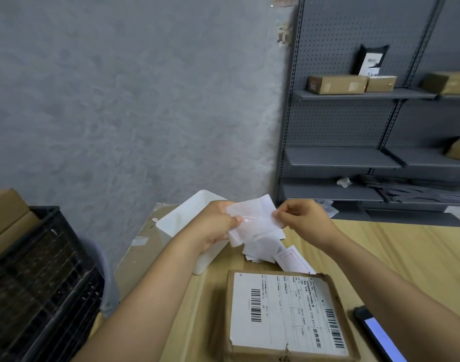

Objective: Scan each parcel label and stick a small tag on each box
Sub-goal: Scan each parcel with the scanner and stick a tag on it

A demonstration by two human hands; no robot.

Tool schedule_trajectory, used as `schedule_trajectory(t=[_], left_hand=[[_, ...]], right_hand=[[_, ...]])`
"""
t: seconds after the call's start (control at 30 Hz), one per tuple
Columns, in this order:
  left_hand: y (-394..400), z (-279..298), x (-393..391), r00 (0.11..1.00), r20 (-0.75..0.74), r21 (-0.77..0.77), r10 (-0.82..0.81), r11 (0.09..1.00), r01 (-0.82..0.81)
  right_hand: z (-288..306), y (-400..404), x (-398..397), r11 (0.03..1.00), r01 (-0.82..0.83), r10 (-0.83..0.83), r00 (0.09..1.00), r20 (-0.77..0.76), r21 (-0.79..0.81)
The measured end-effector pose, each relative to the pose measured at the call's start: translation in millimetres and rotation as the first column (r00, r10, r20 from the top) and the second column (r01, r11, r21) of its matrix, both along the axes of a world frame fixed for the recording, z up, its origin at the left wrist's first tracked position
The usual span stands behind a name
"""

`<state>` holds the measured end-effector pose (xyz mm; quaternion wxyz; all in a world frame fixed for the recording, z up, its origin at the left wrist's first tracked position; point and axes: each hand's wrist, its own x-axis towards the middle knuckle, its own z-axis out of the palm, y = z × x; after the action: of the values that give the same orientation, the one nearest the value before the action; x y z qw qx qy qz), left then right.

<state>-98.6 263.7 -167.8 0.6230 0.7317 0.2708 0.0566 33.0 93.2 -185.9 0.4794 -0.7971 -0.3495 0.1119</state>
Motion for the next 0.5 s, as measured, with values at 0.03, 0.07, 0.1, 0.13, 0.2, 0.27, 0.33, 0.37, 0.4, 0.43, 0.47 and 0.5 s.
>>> schedule_trajectory(t=[0.03, 0.07, 0.1, 0.13, 0.2, 0.27, 0.33, 0.37, 0.4, 0.43, 0.47, 0.5], left_hand=[[6.2, 0.4, -1.5, 1.000, -0.004, 0.011, 0.023, 1.000, -0.023], [13.1, 0.7, -2.5, 0.999, -0.005, 0.020, 0.053, 0.998, -0.053], [20.4, 0.6, -2.9, 0.997, -0.003, 0.039, 0.082, 0.996, -0.082], [27.2, 0.7, -3.2, 0.994, -0.003, 0.075, 0.112, 0.991, -0.112], [40.9, -0.2, -3.4, 0.979, 0.005, 0.201, 0.203, 0.959, -0.200], [54.7, -3.5, -4.5, 0.936, 0.033, 0.380, 0.350, 0.862, -0.336], [63.3, -7.1, -8.3, 0.908, 0.073, 0.546, 0.412, 0.745, -0.382], [65.7, -8.7, -9.2, 0.917, 0.059, 0.607, 0.395, 0.715, -0.346], [67.3, -10.1, -8.9, 0.933, 0.009, 0.653, 0.360, 0.705, -0.279], [68.1, -11.4, -7.8, 0.946, -0.058, 0.682, 0.319, 0.704, -0.196], [67.6, -11.6, -6.9, 0.953, -0.124, 0.695, 0.278, 0.709, -0.116], [65.6, -11.1, -7.1, 0.955, -0.170, 0.694, 0.241, 0.718, -0.057]], right_hand=[[0.1, -2.2, 1.7, 1.000, 0.023, -0.023, 1.000, -0.011, 0.009], [0.4, -4.7, 3.2, 0.999, 0.047, -0.046, 0.999, -0.014, 0.013], [0.8, -7.1, 4.4, 0.997, 0.071, -0.071, 0.997, -0.012, 0.009], [0.8, -9.9, 5.4, 0.996, 0.095, -0.095, 0.996, -0.004, -0.002], [0.2, -15.2, 7.6, 0.989, 0.147, -0.147, 0.989, 0.011, -0.016], [0.3, -21.6, 11.2, 0.978, 0.208, -0.208, 0.978, 0.018, -0.009], [1.2, -28.9, 13.6, 0.976, 0.217, -0.216, 0.976, 0.029, -0.018], [1.5, -31.7, 13.9, 0.979, 0.203, -0.202, 0.979, 0.034, -0.027], [1.9, -33.6, 14.0, 0.981, 0.188, -0.187, 0.982, 0.035, -0.036], [2.0, -34.6, 14.0, 0.983, 0.179, -0.178, 0.984, 0.031, -0.040], [2.1, -34.8, 13.8, 0.984, 0.174, -0.173, 0.984, 0.027, -0.041], [2.6, -33.6, 12.8, 0.985, 0.170, -0.169, 0.985, 0.026, -0.040]])
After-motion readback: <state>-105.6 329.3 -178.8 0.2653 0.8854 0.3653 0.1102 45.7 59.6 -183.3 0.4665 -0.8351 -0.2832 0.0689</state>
